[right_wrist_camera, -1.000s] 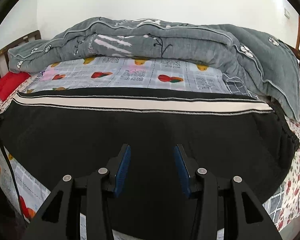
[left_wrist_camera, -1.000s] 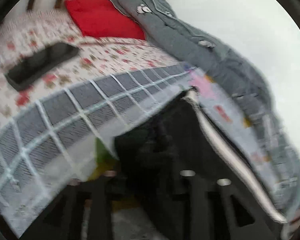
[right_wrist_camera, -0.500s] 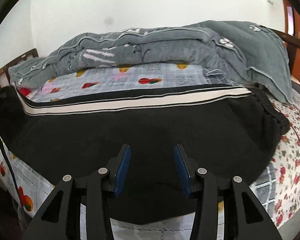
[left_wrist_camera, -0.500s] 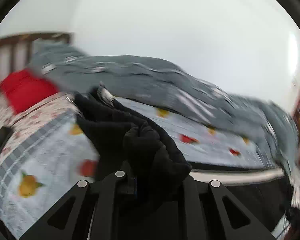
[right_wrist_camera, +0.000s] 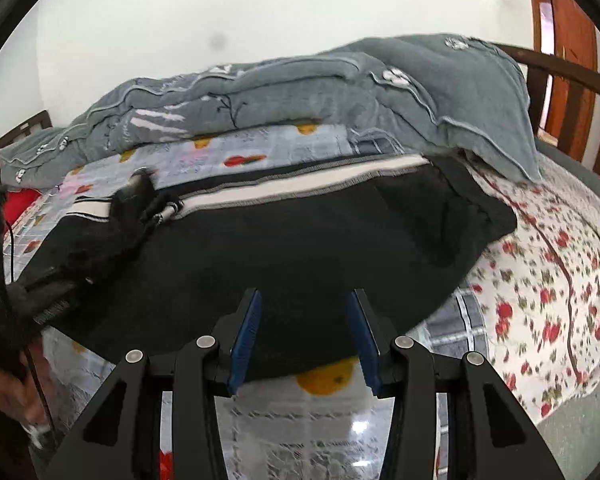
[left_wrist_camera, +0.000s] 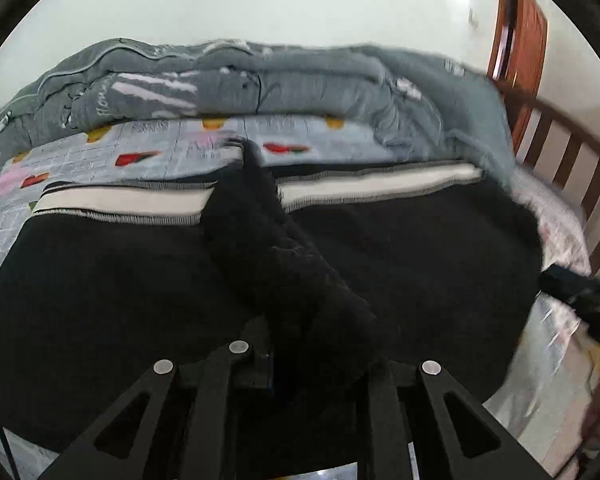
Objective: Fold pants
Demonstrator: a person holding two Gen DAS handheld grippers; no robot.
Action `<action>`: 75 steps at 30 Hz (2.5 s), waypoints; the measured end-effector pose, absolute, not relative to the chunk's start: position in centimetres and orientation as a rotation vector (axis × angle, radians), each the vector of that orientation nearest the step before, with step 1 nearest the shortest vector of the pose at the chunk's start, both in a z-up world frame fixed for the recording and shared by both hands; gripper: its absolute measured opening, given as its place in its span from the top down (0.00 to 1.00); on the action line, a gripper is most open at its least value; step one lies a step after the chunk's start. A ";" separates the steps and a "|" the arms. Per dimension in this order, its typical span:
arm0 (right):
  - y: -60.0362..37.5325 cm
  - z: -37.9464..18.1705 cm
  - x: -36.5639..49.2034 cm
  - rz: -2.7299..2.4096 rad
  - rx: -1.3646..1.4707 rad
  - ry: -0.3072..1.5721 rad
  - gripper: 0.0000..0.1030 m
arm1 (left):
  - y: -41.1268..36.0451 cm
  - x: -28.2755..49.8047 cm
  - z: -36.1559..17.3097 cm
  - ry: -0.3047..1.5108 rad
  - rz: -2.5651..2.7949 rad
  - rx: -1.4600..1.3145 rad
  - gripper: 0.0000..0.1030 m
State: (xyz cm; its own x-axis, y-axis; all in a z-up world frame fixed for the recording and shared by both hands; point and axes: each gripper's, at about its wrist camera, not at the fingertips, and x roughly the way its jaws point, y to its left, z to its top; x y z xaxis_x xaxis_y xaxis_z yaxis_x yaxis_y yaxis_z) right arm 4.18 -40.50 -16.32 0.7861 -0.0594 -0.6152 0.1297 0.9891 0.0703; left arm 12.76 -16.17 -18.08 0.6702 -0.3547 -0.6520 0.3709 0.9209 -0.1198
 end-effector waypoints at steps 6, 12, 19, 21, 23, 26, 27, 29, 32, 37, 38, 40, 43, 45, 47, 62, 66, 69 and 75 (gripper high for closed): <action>-39.5 -16.7 3.9 -0.058 0.143 0.661 0.57 | -11.0 11.2 -16.6 0.732 -0.549 -0.081 0.49; -35.7 -16.4 6.3 0.120 0.250 0.662 0.55 | -1.9 8.3 -15.2 0.584 -0.359 -0.067 0.32; -31.1 -18.3 10.7 0.283 0.407 0.747 0.52 | 6.8 6.3 -18.1 0.652 -0.195 -0.054 0.31; -30.2 -19.2 11.6 0.293 0.425 0.764 0.50 | 7.7 5.9 -19.0 0.677 -0.192 -0.058 0.31; -29.6 -19.5 11.7 0.282 0.433 0.757 0.48 | 8.0 5.8 -19.7 0.684 -0.179 -0.035 0.31; -28.7 -18.9 11.7 0.299 0.424 0.738 0.60 | 7.7 6.0 -19.7 0.666 -0.165 -0.012 0.31; -28.4 -18.8 11.7 0.310 0.420 0.741 0.60 | 7.6 6.2 -19.7 0.662 -0.163 -0.019 0.31; -27.7 -18.7 12.1 0.296 0.380 0.765 0.60 | 7.4 6.9 -19.6 0.660 -0.169 -0.036 0.31; -26.9 -19.2 12.4 0.265 0.312 0.794 0.60 | 6.5 8.1 -20.1 0.683 -0.135 0.007 0.31; -26.8 -20.3 13.1 0.243 0.314 0.821 0.56 | 6.7 7.9 -19.6 0.631 -0.136 -0.036 0.29; -26.7 -20.4 13.4 0.238 0.318 0.817 0.55 | 7.1 7.9 -19.5 0.624 -0.145 -0.071 0.29; -26.4 -20.3 13.8 0.230 0.315 0.809 0.60 | 7.2 8.6 -19.8 0.661 -0.130 -0.095 0.29; -26.3 -19.6 14.1 0.230 0.301 0.782 0.79 | 6.6 9.5 -20.6 0.702 -0.063 -0.029 0.29; -26.7 -18.1 13.4 0.260 0.287 0.711 0.84 | 6.6 9.2 -20.2 0.699 -0.070 -0.034 0.29; -27.8 -16.1 12.1 0.264 0.274 0.619 0.85 | 6.6 8.9 -19.9 0.696 -0.082 -0.043 0.29; -30.3 -18.3 7.2 0.335 0.213 0.695 0.58 | 6.8 8.6 -20.3 0.726 -0.051 -0.043 0.29; -30.1 -19.2 5.9 0.342 0.165 0.728 0.60 | 6.8 8.7 -20.4 0.723 -0.042 -0.059 0.29; -29.6 -19.8 6.4 0.346 0.194 0.743 0.60 | 6.2 8.8 -20.5 0.719 -0.036 -0.051 0.29; -27.0 -20.4 9.7 0.302 0.203 0.765 0.85 | 5.5 8.9 -20.6 0.685 -0.021 0.017 0.28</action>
State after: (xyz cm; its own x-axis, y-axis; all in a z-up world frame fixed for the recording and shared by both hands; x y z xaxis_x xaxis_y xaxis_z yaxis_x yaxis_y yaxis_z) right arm 9.73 -27.04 -20.42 0.6817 0.3405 -0.6476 -0.1942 0.9376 0.2886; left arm 8.87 5.54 -20.64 0.7743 -0.0137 -0.6327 0.0250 0.9996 0.0089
